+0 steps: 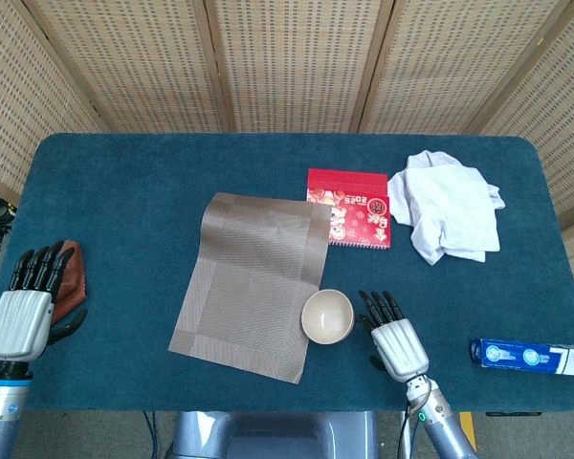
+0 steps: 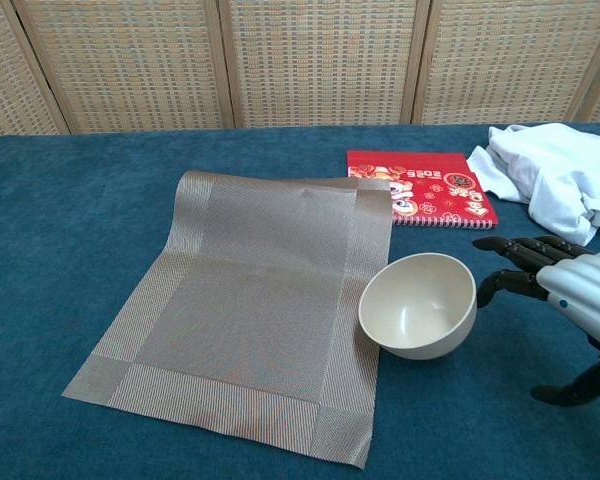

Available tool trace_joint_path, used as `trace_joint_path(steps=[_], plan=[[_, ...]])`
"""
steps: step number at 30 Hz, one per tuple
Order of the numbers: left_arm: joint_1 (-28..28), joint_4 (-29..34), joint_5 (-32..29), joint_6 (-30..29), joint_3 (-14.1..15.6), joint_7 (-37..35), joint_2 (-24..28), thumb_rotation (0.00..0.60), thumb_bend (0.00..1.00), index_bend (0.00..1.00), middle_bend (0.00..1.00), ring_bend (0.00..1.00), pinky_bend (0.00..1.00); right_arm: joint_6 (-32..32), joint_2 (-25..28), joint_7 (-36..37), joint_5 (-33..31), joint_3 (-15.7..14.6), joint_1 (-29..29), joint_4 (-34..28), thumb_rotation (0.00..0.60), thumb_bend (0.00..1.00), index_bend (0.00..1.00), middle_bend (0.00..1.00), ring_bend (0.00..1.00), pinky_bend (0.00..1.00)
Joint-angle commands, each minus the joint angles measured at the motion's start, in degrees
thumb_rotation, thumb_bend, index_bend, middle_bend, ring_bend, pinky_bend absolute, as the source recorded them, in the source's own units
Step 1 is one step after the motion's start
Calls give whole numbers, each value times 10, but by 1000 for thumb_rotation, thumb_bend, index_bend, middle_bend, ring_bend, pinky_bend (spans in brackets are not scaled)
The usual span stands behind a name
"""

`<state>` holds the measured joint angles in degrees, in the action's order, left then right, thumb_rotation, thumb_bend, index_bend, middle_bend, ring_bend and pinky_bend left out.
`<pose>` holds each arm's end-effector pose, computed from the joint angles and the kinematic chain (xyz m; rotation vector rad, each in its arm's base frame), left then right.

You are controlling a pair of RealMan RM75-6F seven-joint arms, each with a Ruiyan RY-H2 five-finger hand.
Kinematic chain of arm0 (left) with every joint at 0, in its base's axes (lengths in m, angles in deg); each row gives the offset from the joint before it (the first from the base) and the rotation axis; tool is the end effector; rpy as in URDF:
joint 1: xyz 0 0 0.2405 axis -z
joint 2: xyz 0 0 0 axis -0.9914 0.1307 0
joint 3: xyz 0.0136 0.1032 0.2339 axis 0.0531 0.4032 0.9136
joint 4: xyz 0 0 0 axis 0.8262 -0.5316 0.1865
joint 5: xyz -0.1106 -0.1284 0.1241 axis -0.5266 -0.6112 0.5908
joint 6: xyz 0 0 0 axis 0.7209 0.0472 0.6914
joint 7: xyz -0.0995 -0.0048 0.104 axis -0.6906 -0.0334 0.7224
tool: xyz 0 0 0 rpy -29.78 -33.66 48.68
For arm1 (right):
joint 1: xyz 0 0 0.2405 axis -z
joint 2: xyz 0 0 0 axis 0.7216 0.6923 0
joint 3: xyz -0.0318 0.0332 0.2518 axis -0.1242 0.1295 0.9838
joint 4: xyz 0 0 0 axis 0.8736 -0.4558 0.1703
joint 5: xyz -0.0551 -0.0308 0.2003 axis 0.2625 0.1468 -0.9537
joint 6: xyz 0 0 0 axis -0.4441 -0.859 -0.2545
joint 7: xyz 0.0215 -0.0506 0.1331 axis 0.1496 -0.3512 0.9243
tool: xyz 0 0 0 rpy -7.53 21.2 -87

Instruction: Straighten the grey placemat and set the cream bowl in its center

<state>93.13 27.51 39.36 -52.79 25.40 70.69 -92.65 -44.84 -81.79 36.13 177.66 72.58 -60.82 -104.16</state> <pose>-0.2507 0.2001 0.1294 -1.4275 -0.7932 -0.9612 -0.2189 -0.2025 -0.0225 1.8007 -0.8395 0.9157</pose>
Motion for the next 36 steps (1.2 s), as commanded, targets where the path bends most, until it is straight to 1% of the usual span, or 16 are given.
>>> trace_joint_path(steps=[1,4,10,14,15,23,26,30,33,36], plan=[[0,-1,-2,4,-2,2,-1,600,237,0,0,0,0,-8,7,-2,-5,5,1,-6,600,284,334,36,0,27],[-1,0,-3,6,-5,3,-2,600,237,0,0,0,0,-20,16,0,-6,10,3,-14,600,283,334,35,0,27],[-3,0,-1,6,-7,6,-3,600,238,0,0,0,0,-30,26,9,-2,10,4,-29,600,283,336,35,0,27],[-4,1,0,8,-8,10,-5,600,237,0,0,0,0,-27,30,16,5,-2,3,-42,600,283,349,36,0,30],[-5,1,0,9,-8,11,-6,600,238,0,0,0,0,-16,23,19,6,-11,1,-44,600,283,353,37,0,31],[-6,0,-3,13,-14,3,-4,600,238,0,0,0,0,2,-11,18,-6,-16,-4,-22,600,285,375,51,0,44],[-6,-1,-5,17,-16,1,-3,600,238,0,0,0,0,6,-32,30,-5,-14,-9,-8,600,291,392,66,0,58],[-6,-2,-7,21,-17,-3,-2,600,238,0,0,0,0,16,-56,28,-9,-7,-19,16,600,298,422,87,0,80],[-5,-3,-11,24,-20,-8,-1,600,238,0,0,0,0,20,-69,29,-16,0,-25,33,600,322,451,107,0,92],[-4,-5,-16,29,-22,-11,-1,600,238,0,0,0,0,23,-78,28,-23,4,-28,49,600,395,493,130,0,100]])
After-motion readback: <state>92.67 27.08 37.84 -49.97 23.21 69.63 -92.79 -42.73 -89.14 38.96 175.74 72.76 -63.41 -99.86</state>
